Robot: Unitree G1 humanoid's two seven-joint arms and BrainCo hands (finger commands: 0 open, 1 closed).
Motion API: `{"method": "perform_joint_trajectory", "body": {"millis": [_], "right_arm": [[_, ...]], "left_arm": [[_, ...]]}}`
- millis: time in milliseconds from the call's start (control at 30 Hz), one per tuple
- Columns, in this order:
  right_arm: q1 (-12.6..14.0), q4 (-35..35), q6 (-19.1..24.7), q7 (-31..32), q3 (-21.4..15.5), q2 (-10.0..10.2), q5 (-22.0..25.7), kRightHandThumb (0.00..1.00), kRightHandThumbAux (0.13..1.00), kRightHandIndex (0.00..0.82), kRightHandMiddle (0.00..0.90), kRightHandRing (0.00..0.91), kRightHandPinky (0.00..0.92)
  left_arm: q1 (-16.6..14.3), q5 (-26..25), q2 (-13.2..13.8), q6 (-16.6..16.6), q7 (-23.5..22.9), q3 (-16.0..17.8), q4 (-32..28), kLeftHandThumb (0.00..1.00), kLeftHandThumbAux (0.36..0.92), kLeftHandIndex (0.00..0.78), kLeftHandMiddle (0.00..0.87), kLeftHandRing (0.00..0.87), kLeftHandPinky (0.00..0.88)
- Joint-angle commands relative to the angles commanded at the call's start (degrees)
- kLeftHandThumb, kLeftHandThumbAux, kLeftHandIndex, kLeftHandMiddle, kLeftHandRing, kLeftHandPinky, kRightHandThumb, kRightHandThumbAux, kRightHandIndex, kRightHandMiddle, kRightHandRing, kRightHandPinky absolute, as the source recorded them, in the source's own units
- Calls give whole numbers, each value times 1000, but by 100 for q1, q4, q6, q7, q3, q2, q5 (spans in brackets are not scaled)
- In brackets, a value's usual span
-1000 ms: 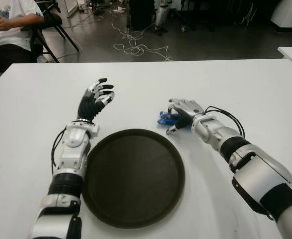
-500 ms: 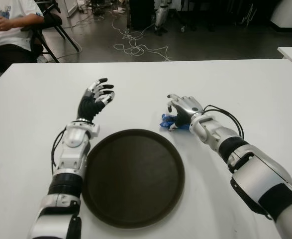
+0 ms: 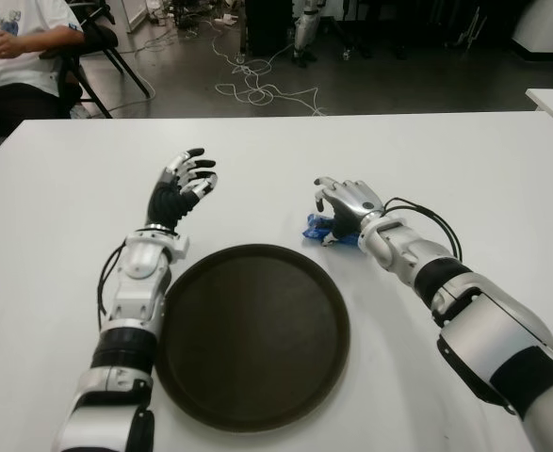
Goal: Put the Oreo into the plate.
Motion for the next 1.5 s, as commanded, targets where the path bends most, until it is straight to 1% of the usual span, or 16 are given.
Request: {"method": "perform_joint_trajectory", "body": {"millis": [133, 333, 633, 733, 867, 900, 933, 967, 1000, 1033, 1067, 1100, 1133, 1200, 1333, 1500], "right_arm": [[-9, 0, -10, -115, -26, -23, 18, 0, 844, 547, 674, 694, 698], [-10, 2, -16, -261, -66, -43, 50, 0, 829, 542, 666, 685, 677], [-15, 5, -102, -330, -110, -61, 70, 0, 839, 560, 683, 699, 686], [-15, 5, -134, -319, -109, -73, 54, 0, 847, 530, 614, 631, 610], [-12, 7, -146, -293, -105, -79, 39, 1, 840, 507, 562, 585, 560], [-13, 11, -132, -242, -100, -84, 35, 0, 822, 483, 528, 558, 529], [-15, 14, -122, -205, -98, -86, 33, 0, 777, 418, 463, 489, 465], [-13, 21, -109, -120, -104, -94, 43, 0, 761, 395, 439, 464, 442], [-11, 26, -100, -62, -110, -100, 51, 0, 710, 318, 364, 385, 371], [-17, 34, -77, 60, -128, -99, 75, 0, 691, 291, 338, 357, 346], [-21, 38, -60, 146, -141, -97, 92, 0, 648, 215, 256, 273, 271], [-24, 38, -48, 197, -152, -95, 100, 0, 619, 166, 204, 219, 223], [-33, 43, -28, 326, -164, -97, 112, 0, 609, 148, 186, 200, 206], [-62, 56, 21, 663, -195, -100, 142, 0, 574, 67, 83, 90, 100], [-86, 47, 74, 1021, -247, -103, 169, 0, 543, 14, 17, 18, 30], [-111, 18, 73, 1492, -312, -141, 238, 0, 512, 2, 2, 2, 13]], "left_arm": [[0, -9, -1, 13, -12, 1, -2, 238, 738, 199, 290, 273, 287], [-4, -71, -14, -23, -72, 19, 16, 238, 742, 207, 293, 274, 284], [10, -85, -12, -28, -65, 20, 5, 255, 737, 204, 288, 272, 297], [13, -48, 7, -23, -49, 2, 1, 246, 739, 206, 295, 277, 294], [16, -54, 13, -16, -62, 6, 0, 240, 738, 207, 298, 278, 289], [18, -59, 16, -12, -73, 7, -1, 241, 738, 207, 297, 276, 284], [19, -63, 19, -11, -81, 8, -2, 242, 737, 206, 294, 274, 285], [23, -67, 21, -8, -89, 8, -9, 243, 736, 205, 292, 274, 285], [25, -69, 22, -6, -94, 7, -14, 242, 735, 203, 291, 273, 284], [27, -67, 23, -2, -94, 5, -18, 242, 735, 202, 290, 272, 284], [28, -65, 24, 1, -93, 4, -20, 235, 734, 198, 288, 270, 280], [27, -63, 25, 2, -92, 3, -20, 231, 733, 196, 287, 269, 278], [29, -60, 26, 6, -90, 1, -20, 229, 733, 195, 286, 269, 277], [26, -47, 34, 19, -82, -3, -16, 216, 738, 191, 283, 261, 260], [21, -35, 38, 27, -71, -6, -8, 207, 739, 192, 284, 260, 259], [14, -25, 26, 20, -54, -4, 16, 212, 730, 199, 288, 267, 276]]}}
